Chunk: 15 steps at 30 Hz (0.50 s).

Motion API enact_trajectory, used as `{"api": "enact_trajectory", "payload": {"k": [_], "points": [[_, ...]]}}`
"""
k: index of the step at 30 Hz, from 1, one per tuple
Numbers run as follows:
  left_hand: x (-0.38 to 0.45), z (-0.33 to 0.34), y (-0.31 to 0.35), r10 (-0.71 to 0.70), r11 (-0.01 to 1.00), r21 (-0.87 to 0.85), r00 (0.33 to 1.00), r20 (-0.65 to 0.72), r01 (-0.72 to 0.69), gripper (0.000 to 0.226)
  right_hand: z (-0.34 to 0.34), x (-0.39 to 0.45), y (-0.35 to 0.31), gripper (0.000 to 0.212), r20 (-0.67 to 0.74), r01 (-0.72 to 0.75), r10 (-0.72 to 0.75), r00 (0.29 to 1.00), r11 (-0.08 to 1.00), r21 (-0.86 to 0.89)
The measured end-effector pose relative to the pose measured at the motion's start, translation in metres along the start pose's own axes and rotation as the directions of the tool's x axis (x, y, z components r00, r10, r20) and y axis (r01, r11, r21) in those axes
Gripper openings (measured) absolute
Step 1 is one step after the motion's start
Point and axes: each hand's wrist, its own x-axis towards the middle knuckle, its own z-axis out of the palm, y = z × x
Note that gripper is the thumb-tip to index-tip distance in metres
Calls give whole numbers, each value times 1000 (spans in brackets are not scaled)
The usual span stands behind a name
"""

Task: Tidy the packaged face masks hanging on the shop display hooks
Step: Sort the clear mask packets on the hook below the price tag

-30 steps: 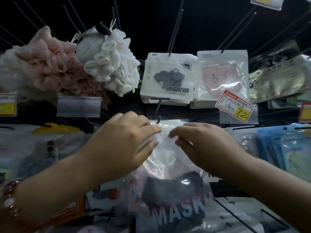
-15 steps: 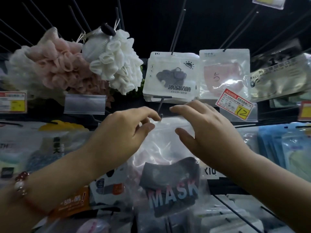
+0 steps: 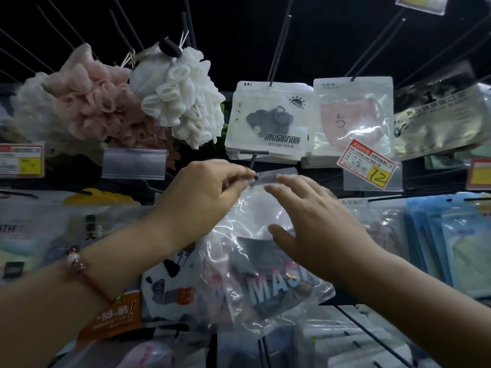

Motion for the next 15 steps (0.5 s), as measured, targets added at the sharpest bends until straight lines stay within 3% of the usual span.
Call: {"api": "enact_trajectory", "payload": {"k": [5,8,15], "points": [[2,0,1,85,989,119,996,31,-88,28,2,-5,-1,65,39,-16,16,999,1000,2],[0,2,2,114,981,156,993,12,-115,20,3,-8,-1,66,54,-21,21,998,1000,7],[4,3,1,36,997,73,997,-62,-32,18,-4,-7,-4,66,43,-26,25,999,999,19]]}}
